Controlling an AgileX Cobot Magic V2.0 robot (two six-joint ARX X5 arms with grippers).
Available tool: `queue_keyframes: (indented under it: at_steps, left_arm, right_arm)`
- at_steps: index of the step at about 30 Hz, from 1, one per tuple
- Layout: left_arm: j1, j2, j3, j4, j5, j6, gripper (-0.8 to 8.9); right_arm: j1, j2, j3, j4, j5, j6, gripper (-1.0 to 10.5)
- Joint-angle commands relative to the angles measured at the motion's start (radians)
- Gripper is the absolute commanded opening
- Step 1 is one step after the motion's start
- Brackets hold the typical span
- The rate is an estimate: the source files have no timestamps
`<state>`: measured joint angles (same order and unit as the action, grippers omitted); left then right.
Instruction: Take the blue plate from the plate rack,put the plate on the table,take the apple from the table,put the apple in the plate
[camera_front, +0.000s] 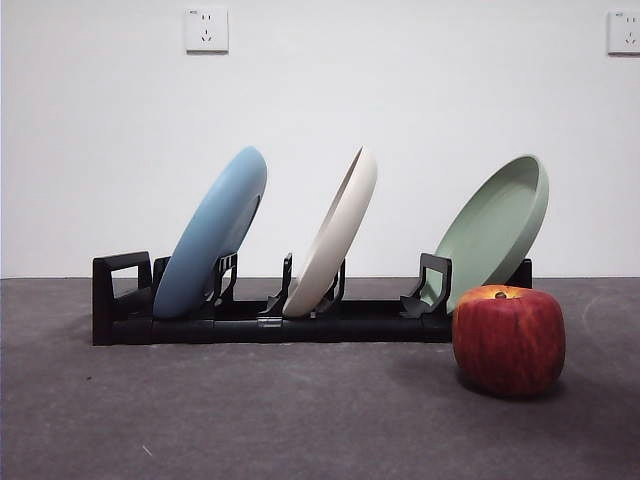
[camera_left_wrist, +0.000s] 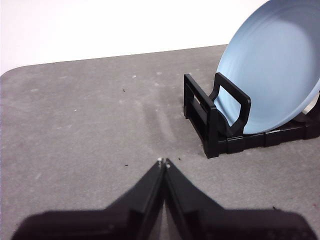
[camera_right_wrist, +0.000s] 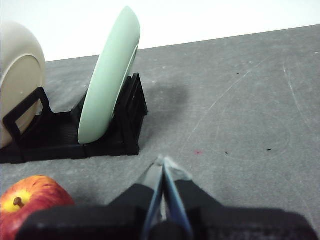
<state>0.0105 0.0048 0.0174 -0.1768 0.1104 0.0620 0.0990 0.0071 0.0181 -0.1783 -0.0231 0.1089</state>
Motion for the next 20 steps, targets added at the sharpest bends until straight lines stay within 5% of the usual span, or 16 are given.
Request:
queue_keyframes:
  at_steps: [1, 9, 20]
  left_arm:
    - [0.002, -0.001, -0.014, 0.011, 0.004, -0.097, -0.03]
    - [0.002, -0.001, -0.002, 0.048, 0.073, -0.285, -0.06]
    - [0.003, 0.078, 0.167, -0.029, 0.078, -0.354, -0.06]
  right_arm:
    - [0.000, 0.000, -0.011, -0.002, -0.002, 0.011, 0.0]
    - [0.000, 0.000, 0.001, -0.002, -0.004, 0.215, 0.0]
    - [0.000, 0.113, 0.201, -0.074, -0.005, 0.268, -0.1]
